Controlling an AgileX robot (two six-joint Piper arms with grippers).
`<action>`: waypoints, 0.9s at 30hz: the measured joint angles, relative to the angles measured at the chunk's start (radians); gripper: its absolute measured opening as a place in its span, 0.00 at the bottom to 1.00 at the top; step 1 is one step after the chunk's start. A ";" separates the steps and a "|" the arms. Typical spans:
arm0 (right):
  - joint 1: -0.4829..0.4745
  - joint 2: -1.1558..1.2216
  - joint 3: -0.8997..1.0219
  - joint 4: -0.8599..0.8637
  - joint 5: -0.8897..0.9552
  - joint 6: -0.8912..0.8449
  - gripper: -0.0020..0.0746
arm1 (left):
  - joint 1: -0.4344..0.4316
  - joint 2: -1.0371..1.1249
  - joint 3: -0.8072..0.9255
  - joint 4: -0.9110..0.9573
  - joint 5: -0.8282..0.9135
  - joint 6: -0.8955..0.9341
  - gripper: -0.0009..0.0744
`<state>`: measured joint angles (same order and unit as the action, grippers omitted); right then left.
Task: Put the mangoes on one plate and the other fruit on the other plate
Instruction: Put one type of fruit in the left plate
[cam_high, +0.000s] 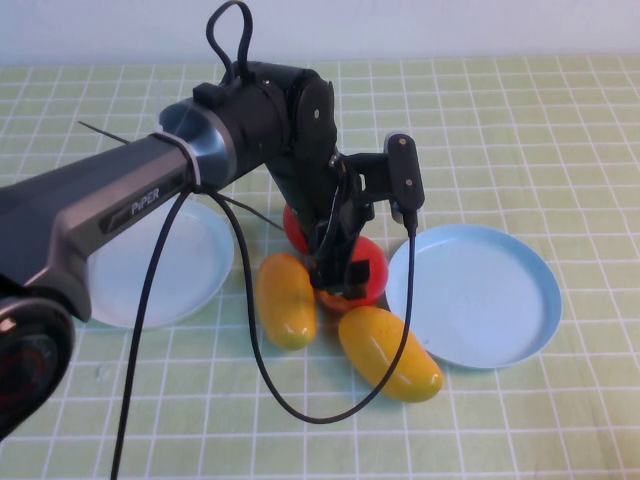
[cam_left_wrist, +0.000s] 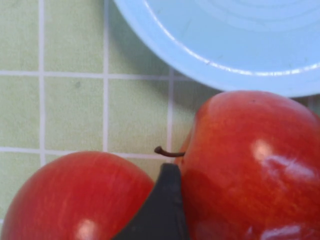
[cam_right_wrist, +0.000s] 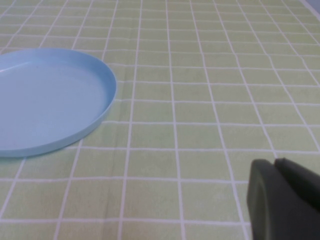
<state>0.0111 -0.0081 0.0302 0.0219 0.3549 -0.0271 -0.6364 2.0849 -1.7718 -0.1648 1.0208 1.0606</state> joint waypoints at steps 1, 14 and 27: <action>0.000 0.000 0.000 0.000 0.000 0.000 0.00 | 0.000 0.001 0.000 0.000 0.000 0.002 0.88; 0.000 0.000 0.000 0.000 0.000 0.000 0.00 | 0.000 0.002 0.000 -0.001 0.002 0.014 0.78; 0.000 0.000 0.000 0.000 0.000 0.000 0.00 | 0.074 -0.222 -0.035 0.105 0.067 -0.234 0.78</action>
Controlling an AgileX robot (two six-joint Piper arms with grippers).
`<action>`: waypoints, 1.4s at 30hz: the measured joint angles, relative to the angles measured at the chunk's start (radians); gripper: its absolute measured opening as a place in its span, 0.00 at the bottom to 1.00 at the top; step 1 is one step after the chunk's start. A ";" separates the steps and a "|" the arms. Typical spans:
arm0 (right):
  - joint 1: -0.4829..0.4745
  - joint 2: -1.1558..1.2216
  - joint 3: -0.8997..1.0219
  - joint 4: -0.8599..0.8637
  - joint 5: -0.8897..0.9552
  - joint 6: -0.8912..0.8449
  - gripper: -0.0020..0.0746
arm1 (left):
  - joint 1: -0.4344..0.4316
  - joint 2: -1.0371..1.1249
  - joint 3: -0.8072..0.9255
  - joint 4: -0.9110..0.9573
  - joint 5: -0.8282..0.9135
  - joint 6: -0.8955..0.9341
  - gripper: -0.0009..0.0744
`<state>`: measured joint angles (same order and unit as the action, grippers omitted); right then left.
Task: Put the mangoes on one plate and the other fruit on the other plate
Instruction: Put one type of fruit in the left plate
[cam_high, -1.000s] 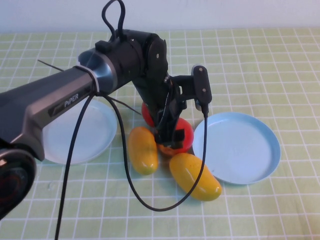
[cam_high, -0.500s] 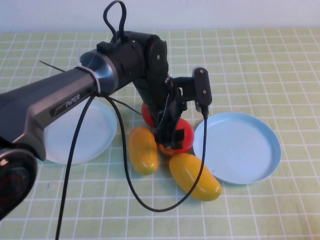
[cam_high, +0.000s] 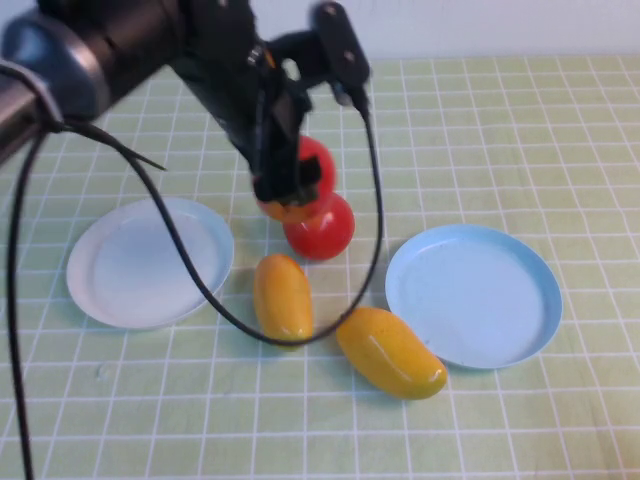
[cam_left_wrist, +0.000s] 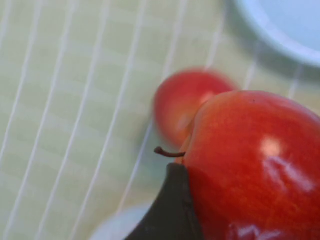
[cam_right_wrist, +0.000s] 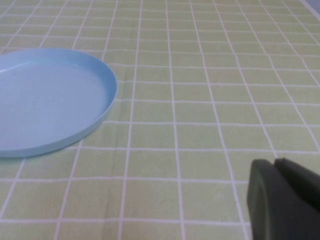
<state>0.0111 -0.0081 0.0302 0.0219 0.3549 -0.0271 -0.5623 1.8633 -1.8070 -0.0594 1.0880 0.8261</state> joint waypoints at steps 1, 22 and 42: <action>0.000 0.000 0.000 0.000 0.000 0.000 0.00 | 0.023 -0.013 -0.003 0.020 0.024 -0.049 0.78; 0.000 0.000 0.000 0.000 0.000 0.000 0.00 | 0.263 0.098 0.201 0.198 0.123 -0.556 0.86; 0.000 0.000 0.000 0.000 0.000 0.000 0.01 | 0.252 -0.045 0.172 0.236 0.137 -0.653 0.90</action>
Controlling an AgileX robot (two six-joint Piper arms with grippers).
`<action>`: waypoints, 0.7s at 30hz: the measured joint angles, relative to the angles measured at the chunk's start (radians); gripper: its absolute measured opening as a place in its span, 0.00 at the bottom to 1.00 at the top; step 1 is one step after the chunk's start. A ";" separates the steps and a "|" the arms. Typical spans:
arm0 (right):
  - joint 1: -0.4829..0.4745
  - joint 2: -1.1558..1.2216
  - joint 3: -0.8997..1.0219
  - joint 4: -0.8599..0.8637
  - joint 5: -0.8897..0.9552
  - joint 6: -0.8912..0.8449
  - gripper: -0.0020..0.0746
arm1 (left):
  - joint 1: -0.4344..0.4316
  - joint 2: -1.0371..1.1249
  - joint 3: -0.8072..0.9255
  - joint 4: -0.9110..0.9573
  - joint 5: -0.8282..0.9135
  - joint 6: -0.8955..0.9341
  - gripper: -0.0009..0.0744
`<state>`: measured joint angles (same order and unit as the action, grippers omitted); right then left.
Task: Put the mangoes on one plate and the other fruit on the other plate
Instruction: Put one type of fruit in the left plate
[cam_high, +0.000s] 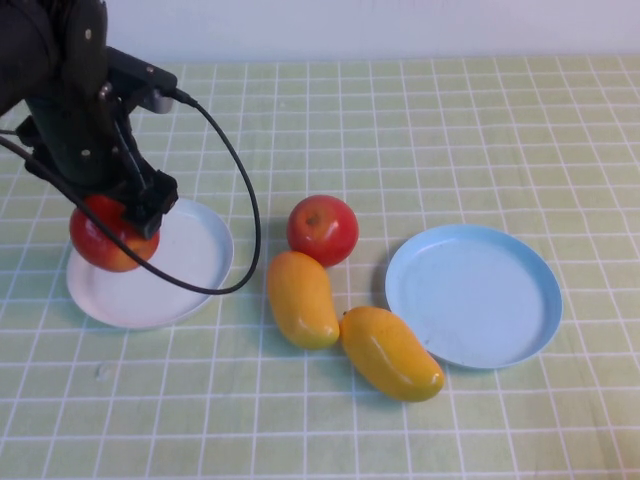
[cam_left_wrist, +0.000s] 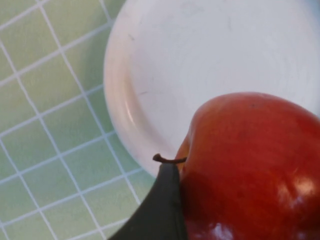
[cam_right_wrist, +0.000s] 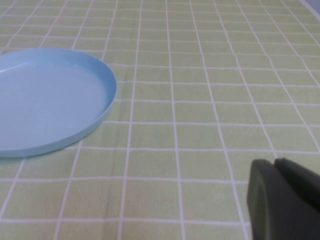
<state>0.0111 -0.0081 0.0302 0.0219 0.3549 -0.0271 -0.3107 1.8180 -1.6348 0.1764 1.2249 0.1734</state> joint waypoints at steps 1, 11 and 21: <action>0.000 0.000 0.000 0.000 0.000 0.000 0.01 | -0.002 0.000 0.000 -0.005 -0.003 0.007 0.90; 0.000 0.000 0.000 0.000 0.000 0.000 0.00 | -0.049 0.000 0.002 0.062 -0.084 -0.020 0.90; 0.000 0.000 0.000 0.000 0.000 0.000 0.00 | -0.051 0.000 0.002 -0.184 -0.132 0.050 0.90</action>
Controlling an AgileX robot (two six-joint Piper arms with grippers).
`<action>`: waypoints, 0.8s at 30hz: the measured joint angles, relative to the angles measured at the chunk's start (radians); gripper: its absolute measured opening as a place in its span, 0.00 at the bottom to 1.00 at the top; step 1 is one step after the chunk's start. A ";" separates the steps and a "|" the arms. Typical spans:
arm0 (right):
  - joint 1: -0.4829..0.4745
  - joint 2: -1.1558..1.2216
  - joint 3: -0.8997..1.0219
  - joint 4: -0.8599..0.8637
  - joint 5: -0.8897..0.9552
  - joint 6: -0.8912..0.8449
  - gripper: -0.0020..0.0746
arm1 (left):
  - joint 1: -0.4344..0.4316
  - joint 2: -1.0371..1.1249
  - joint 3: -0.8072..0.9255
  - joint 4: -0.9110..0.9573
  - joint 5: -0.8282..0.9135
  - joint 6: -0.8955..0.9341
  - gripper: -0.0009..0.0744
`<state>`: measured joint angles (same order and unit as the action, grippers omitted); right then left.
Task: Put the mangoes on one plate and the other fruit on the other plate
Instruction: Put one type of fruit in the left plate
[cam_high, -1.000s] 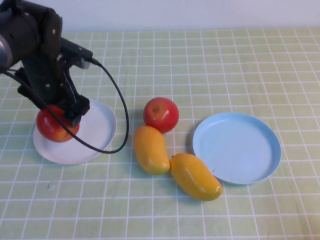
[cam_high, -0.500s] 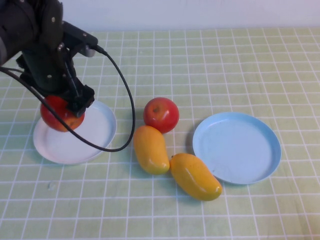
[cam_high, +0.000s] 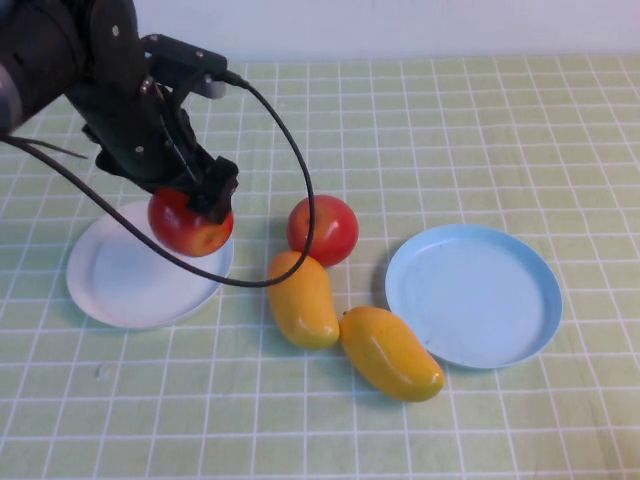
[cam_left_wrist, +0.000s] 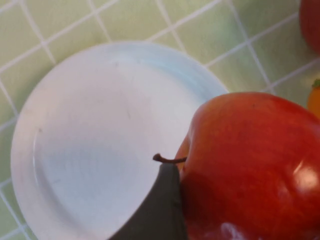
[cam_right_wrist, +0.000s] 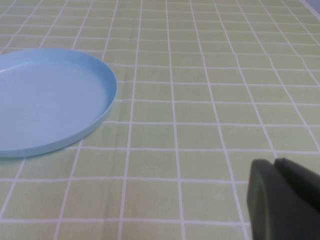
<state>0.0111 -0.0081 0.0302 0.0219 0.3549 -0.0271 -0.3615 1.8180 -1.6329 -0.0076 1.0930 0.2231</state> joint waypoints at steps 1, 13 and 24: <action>0.000 0.000 0.000 0.000 0.000 0.000 0.00 | 0.000 0.002 0.000 -0.006 -0.011 0.016 0.90; 0.000 0.000 0.000 0.000 0.000 0.000 0.00 | 0.115 0.053 0.002 -0.149 0.065 0.004 0.90; 0.000 0.000 0.000 0.000 0.000 0.000 0.01 | 0.231 0.145 0.002 -0.198 0.115 -0.079 0.90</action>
<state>0.0111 -0.0081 0.0302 0.0219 0.3549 -0.0271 -0.1307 1.9630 -1.6314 -0.2055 1.2079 0.1436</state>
